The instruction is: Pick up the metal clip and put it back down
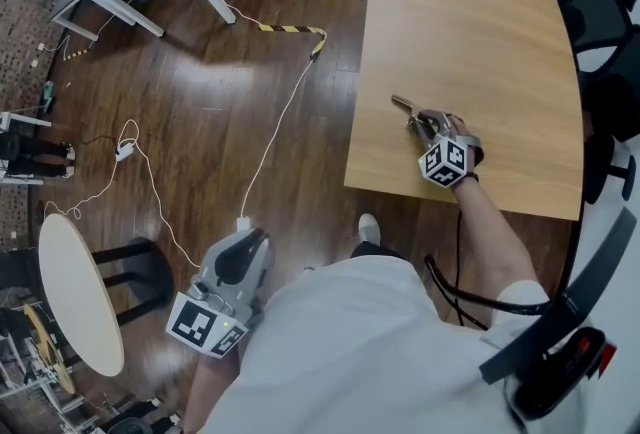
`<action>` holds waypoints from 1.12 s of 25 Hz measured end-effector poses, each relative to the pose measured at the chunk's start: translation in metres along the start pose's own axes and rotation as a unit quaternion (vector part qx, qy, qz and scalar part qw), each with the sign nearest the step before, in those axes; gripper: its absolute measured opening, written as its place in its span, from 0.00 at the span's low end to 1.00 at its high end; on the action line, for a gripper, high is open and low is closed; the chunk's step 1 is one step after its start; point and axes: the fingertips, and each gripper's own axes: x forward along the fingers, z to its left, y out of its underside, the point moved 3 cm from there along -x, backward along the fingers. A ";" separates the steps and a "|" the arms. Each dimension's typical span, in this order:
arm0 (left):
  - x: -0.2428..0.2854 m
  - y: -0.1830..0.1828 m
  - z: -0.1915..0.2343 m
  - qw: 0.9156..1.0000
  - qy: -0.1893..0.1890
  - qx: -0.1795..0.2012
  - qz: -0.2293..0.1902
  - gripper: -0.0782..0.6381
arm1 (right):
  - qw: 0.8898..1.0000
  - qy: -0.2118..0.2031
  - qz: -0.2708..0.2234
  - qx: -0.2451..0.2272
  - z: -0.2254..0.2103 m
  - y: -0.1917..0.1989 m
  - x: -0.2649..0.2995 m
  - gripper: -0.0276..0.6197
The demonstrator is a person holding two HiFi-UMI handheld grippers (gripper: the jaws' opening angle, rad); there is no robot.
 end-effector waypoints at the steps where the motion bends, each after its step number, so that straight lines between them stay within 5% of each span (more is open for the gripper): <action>1: -0.001 0.000 0.000 1.000 0.001 0.001 -0.001 0.15 | 1.000 0.001 -0.001 0.004 -0.001 0.000 0.001 0.08; 6: -0.009 0.003 -0.001 1.000 0.012 0.004 -0.003 0.15 | 1.000 0.017 0.000 0.022 -0.011 0.000 0.001 0.17; 11: -0.023 0.006 0.000 1.000 0.014 0.009 -0.005 0.15 | 0.995 0.021 -0.006 0.098 -0.023 -0.001 -0.004 0.31; 21: -0.026 0.008 -0.006 0.999 0.030 0.014 0.009 0.15 | 0.990 0.121 0.039 -0.061 0.017 -0.006 -0.015 0.33; 28: -0.012 0.013 -0.008 0.997 0.071 0.025 0.013 0.16 | 0.987 0.159 0.009 -0.017 0.018 -0.015 -0.034 0.40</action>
